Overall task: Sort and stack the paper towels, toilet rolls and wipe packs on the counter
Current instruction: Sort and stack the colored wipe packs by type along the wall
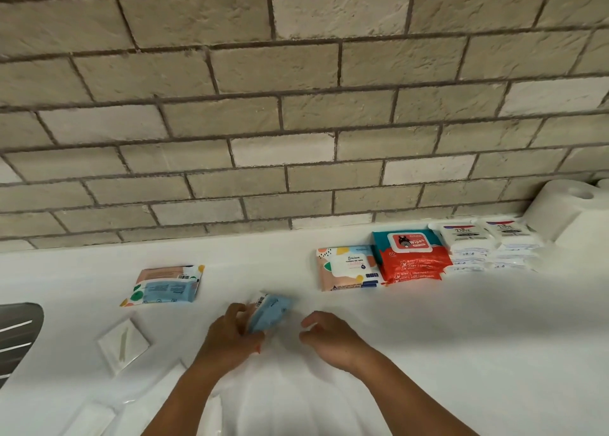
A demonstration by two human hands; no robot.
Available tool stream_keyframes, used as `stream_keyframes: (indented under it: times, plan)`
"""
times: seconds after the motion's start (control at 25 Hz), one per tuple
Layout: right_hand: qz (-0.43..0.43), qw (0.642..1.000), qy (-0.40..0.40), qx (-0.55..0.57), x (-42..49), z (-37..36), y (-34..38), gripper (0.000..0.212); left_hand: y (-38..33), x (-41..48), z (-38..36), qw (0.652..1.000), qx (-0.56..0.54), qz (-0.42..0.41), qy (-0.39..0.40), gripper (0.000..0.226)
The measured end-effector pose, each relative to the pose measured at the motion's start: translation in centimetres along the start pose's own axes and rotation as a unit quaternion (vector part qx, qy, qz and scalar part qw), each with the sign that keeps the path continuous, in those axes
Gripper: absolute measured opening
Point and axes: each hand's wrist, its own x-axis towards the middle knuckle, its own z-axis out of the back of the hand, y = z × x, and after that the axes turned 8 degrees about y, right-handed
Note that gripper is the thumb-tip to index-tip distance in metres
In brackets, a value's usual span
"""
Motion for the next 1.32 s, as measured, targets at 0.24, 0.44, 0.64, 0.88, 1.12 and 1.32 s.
stream_keyframes:
  times: [0.24, 0.44, 0.64, 0.88, 1.12, 1.32]
  plan:
    - [-0.025, 0.975, 0.001, 0.219, -0.2, -1.2, 0.5, 0.013, -3.7, -3.3, -1.7, 0.765, -0.615, 0.046, 0.184, 0.047]
    - [0.02, 0.932, -0.018, 0.362, -0.4, -1.3, 0.1, 0.02, -4.1, -4.2, -2.6, 0.722, -0.665, 0.007, 0.19, 0.052]
    - [-0.004, 0.91, -0.015, 0.414, -0.2, -1.4, -0.3, 0.02, -2.2, -4.0, -3.5, 0.806, -0.574, 0.022, 0.139, 0.048]
    - [-0.017, 0.905, -0.04, 0.422, 0.1, -1.1, -1.6, 0.022, 3.1, -0.5, -0.8, 0.78, -0.608, 0.106, -0.104, 0.018]
    - [-0.016, 0.898, -0.052, 0.437, 0.0, 0.2, -2.2, 0.029, 3.8, 5.6, 7.5, 0.78, -0.569, 0.183, -0.187, 0.006]
    - [-0.017, 0.895, -0.052, 0.443, 0.2, 0.4, -2.5, 0.033, 3.3, 10.0, 11.6, 0.775, -0.559, 0.267, -0.126, 0.008]
